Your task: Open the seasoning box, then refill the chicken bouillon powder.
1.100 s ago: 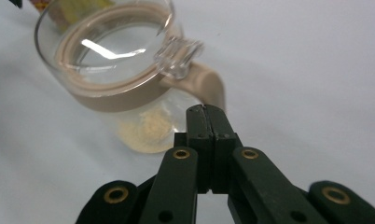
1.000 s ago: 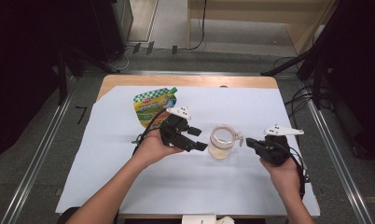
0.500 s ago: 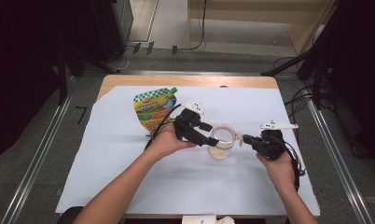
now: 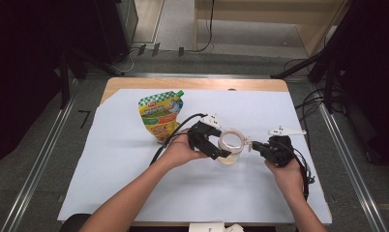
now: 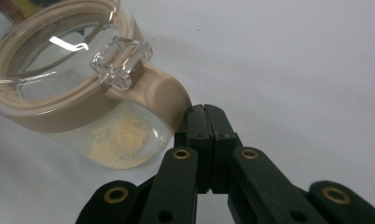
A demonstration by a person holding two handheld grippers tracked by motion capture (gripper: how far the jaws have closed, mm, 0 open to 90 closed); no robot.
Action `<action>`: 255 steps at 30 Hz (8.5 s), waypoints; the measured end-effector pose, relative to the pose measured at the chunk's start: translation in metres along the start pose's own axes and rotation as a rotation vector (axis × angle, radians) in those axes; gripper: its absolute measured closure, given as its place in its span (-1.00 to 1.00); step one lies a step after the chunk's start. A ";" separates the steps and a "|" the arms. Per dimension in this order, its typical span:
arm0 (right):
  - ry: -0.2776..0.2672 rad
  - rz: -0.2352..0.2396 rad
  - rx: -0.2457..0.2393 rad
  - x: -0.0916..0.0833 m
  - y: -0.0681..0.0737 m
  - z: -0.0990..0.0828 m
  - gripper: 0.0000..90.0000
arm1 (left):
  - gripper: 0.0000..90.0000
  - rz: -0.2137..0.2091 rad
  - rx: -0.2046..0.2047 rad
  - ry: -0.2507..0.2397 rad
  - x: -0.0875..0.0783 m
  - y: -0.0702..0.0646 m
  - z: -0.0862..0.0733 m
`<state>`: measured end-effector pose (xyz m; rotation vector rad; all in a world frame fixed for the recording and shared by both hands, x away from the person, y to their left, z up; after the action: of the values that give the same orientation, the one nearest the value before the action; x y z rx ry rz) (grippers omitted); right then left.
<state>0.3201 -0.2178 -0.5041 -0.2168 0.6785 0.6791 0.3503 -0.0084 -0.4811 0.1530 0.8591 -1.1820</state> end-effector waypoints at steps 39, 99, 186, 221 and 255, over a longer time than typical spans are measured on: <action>-0.006 0.010 0.011 0.000 0.001 -0.001 1.00 | -0.62 -0.027 0.061 -0.040 -0.004 -0.016 0.035; -0.053 0.217 -0.073 -0.029 0.071 0.002 0.28 | 0.08 -0.128 -0.109 0.034 -0.074 -0.033 0.020; -0.043 0.359 -0.268 0.005 0.126 0.014 0.08 | 0.17 0.197 -0.348 -0.139 -0.210 0.099 -0.063; -0.112 0.415 -0.284 0.049 0.177 0.065 0.06 | 1.00 0.211 -0.386 -0.127 -0.197 0.075 -0.043; -0.142 0.296 -0.178 0.066 0.152 0.048 0.40 | 1.00 0.017 -0.181 -0.045 -0.214 -0.032 0.012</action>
<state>0.2846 -0.0493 -0.5052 -0.2319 0.5179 1.0307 0.3048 0.1322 -0.3221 -0.0138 0.9180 -1.0821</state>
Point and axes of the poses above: each handheld gripper's, and its own axes: x roughly forward along the jaws, z roughly out of its top, y roughly to its left, the point moved 4 cm from there along x, roughly forward along the jaws, and after that the axes turned 13 degrees about -x, right-handed, at the moved point
